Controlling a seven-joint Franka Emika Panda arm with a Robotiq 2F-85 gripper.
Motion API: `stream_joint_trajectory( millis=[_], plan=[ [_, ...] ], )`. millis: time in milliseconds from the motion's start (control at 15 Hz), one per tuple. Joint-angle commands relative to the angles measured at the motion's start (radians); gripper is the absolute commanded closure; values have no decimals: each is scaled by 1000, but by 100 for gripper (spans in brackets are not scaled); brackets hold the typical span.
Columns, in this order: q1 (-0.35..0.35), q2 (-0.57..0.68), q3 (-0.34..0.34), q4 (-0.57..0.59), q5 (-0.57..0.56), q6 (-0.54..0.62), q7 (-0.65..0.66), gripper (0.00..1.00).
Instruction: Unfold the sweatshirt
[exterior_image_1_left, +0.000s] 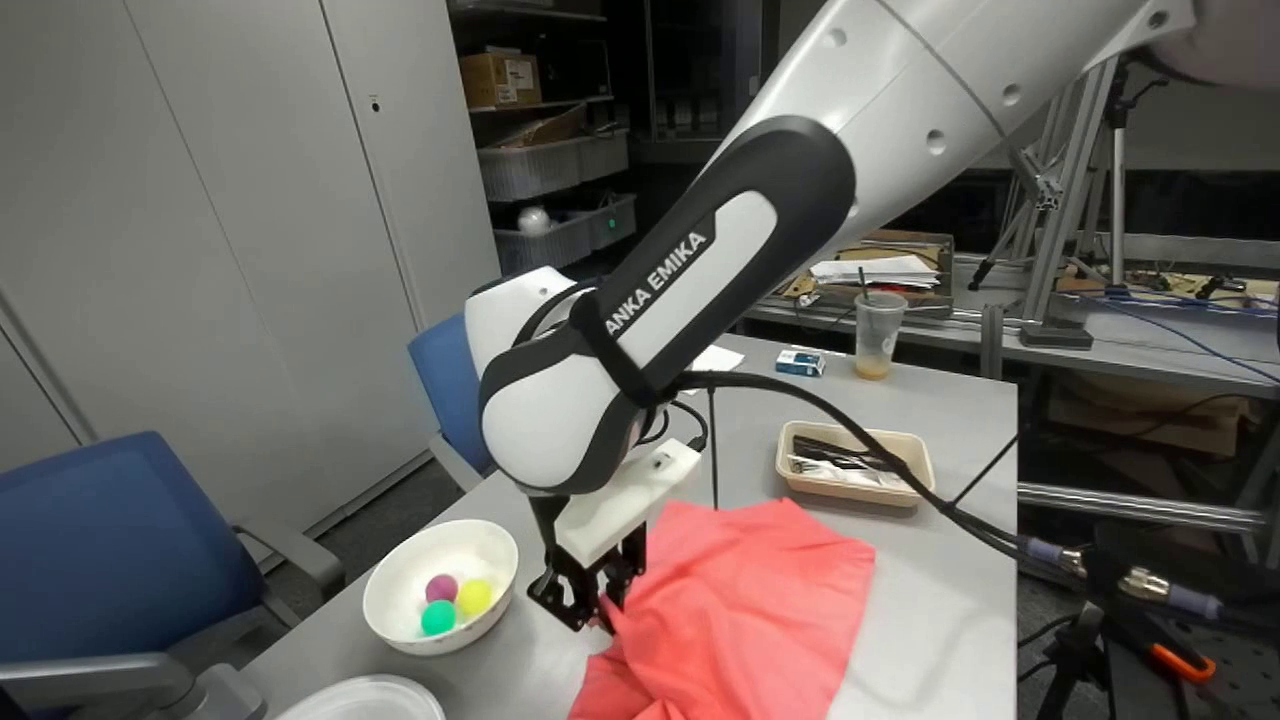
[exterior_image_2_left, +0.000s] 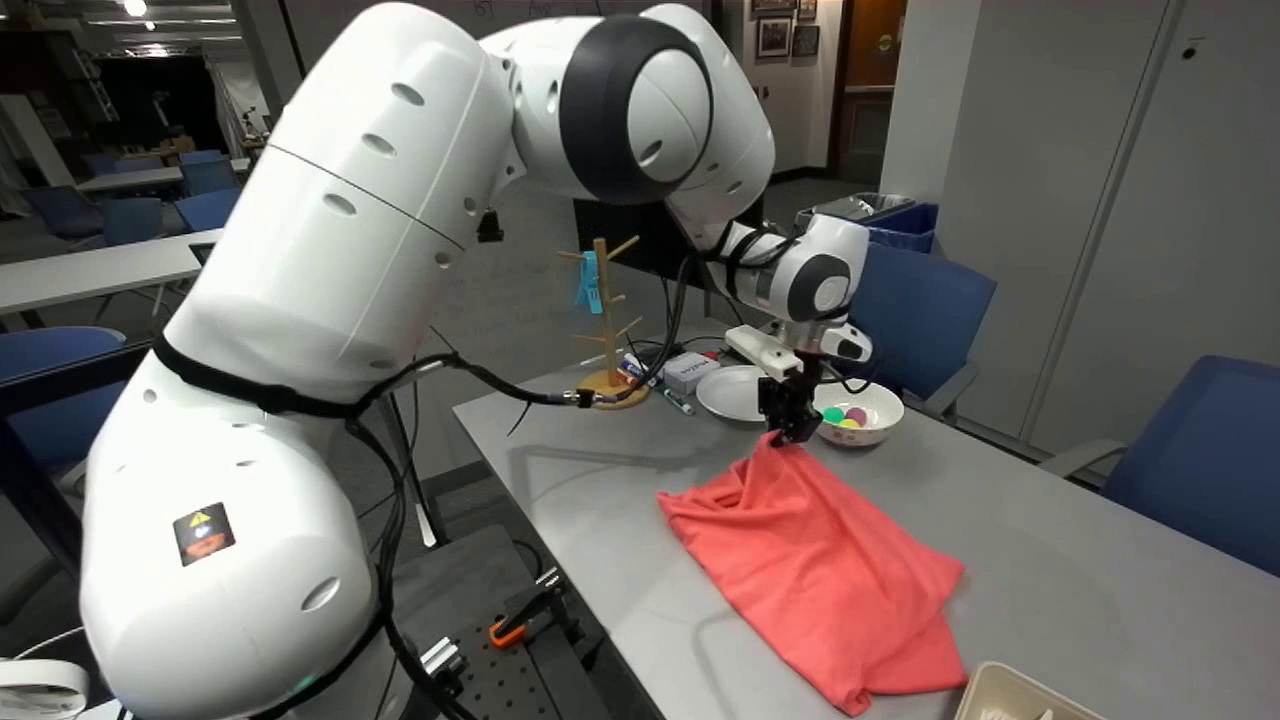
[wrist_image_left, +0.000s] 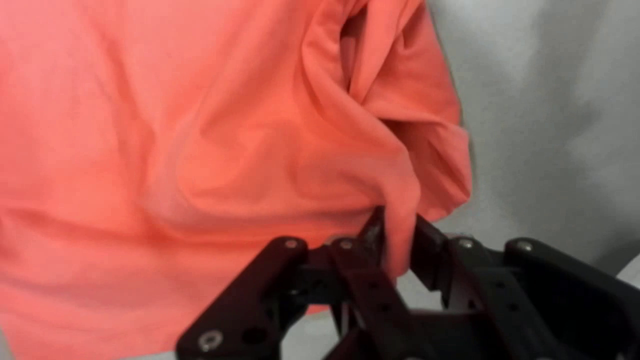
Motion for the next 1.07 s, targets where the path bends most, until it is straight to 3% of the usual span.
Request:
stream_joint_trajectory(
  millis=[0,600,1000],
  plan=[
    [34,-154,1,-243,15,53,51,97],
    [119,-409,40,-682,16,139,210,97],
    [117,-432,118,-778,86,96,187,97]
  ],
)
